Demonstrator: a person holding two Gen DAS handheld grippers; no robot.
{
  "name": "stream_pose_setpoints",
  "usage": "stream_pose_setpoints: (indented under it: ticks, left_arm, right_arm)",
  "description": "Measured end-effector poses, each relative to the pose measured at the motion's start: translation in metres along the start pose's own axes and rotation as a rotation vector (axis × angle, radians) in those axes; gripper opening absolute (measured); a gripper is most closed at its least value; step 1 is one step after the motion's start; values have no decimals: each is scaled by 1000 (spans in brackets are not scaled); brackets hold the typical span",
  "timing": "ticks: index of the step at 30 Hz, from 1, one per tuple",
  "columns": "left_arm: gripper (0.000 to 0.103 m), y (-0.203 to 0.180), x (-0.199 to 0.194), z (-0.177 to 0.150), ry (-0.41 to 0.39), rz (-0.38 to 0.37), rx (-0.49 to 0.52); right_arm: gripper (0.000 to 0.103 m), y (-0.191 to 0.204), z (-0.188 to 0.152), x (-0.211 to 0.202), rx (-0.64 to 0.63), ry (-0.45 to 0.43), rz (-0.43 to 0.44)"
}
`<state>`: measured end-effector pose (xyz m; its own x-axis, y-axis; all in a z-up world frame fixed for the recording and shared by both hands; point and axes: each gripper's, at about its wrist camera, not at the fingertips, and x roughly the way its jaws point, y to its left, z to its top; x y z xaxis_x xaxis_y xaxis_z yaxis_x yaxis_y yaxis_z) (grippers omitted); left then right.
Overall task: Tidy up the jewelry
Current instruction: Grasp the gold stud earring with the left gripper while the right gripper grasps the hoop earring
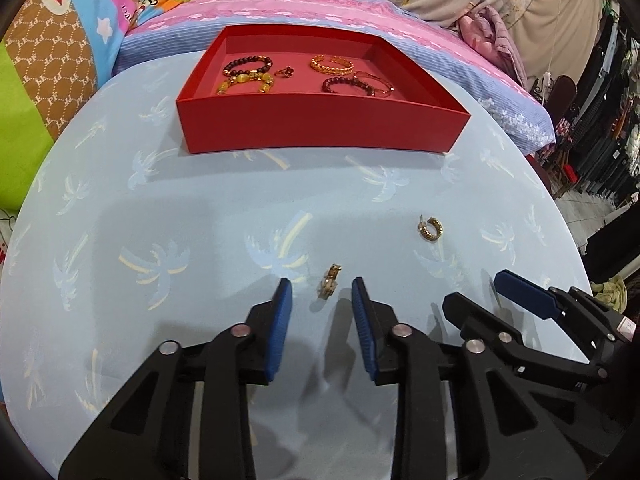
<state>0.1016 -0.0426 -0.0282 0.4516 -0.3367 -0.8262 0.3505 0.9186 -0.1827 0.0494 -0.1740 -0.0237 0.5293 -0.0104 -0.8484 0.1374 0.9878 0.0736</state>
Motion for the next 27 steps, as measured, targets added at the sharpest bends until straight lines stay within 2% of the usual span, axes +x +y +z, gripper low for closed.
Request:
stream_pose_setpoints:
  ticks: [1, 5, 14, 21, 27]
  left_arm:
    - [16, -1, 0, 0, 2, -1, 5]
    - [5, -1, 1, 1, 13, -11, 9]
    - [5, 9, 1, 4, 21, -2, -23]
    - [5, 12, 3, 5, 27, -3, -31]
    - [5, 12, 3, 7, 27, -4, -30]
  right_arm:
    - [55, 0, 1, 1, 1, -1, -1]
    - [55, -2, 7, 4, -1, -8, -2]
    - [53, 5, 21, 17, -21, -10, 3]
    - [41, 11, 31, 26, -41, -17, -5]
    - [24, 15, 34, 29, -70, -29, -27]
